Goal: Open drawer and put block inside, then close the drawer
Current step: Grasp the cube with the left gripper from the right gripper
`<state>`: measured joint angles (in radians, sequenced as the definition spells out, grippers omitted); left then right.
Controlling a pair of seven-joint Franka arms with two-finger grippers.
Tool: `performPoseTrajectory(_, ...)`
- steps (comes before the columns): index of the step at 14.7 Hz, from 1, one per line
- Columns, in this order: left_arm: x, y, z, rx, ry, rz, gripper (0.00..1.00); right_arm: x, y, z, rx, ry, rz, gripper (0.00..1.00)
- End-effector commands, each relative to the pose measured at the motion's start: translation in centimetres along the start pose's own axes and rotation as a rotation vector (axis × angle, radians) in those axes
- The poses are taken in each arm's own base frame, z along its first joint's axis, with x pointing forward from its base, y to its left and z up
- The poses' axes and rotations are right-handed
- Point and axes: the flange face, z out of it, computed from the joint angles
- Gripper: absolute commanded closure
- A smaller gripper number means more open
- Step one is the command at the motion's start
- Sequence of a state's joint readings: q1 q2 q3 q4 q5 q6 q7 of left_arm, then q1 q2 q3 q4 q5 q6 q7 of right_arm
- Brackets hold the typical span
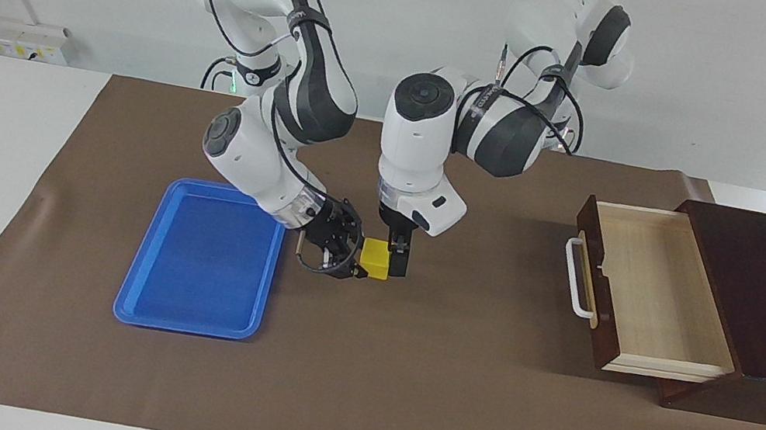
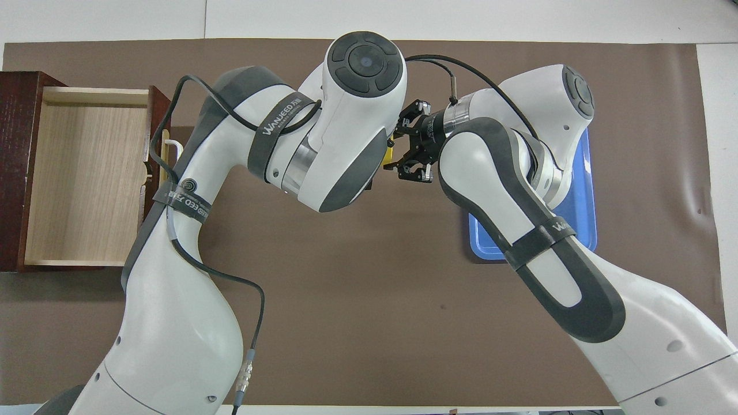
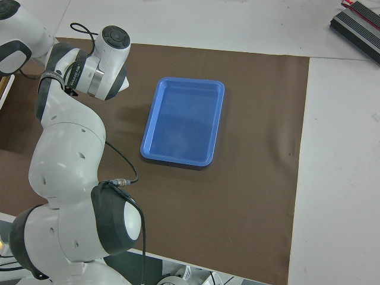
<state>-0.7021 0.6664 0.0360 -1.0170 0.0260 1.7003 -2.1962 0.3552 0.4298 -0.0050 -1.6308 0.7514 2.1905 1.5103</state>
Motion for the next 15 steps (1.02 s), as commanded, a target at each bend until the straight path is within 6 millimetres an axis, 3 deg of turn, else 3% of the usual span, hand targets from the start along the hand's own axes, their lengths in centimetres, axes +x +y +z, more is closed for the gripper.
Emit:
performPoseTrajectory(1, -1.2, -0.2, 1.2, -0.011, 0.016, 0.008, 0.0, -0.3, -0.3, 0.3, 0.023, -0.006, 0.018, 1.0)
performPoseTrajectory(6, -1.4, 0.0, 2.5, -0.011, 0.024, 0.011, 0.01, -0.3, -0.3, 0.3, 0.023, -0.005, 0.017, 1.0)
performPoseTrajectory(9, -1.0, 0.3, 2.5, -0.015, 0.022, 0.004, 0.42, -0.3, -0.3, 0.2, 0.024, -0.005, 0.017, 1.0)
performPoseTrajectory(11, -0.8, 0.5, 2.5, -0.014, 0.021, 0.0, 0.87, -0.3, -0.3, 0.2, 0.024, -0.005, 0.017, 1.0)
performPoseTrajectory(12, -0.8, 0.5, 2.5, -0.014, 0.021, 0.002, 1.0, -0.3, -0.3, 0.2, 0.024, -0.005, 0.017, 1.0)
performPoseTrajectory(13, -0.7, 0.6, 2.4, -0.018, 0.019, 0.0, 1.0, -0.3, -0.3, 0.2, 0.024, -0.005, 0.019, 1.0)
performPoseTrajectory(14, -0.6, 0.7, 2.4, -0.02, 0.019, -0.001, 1.0, -0.3, -0.3, 0.2, 0.024, -0.005, 0.019, 0.96)
performPoseTrajectory(15, -0.6, 0.7, 2.4, -0.021, 0.02, -0.002, 1.0, -0.3, -0.3, 0.2, 0.024, -0.005, 0.022, 0.54)
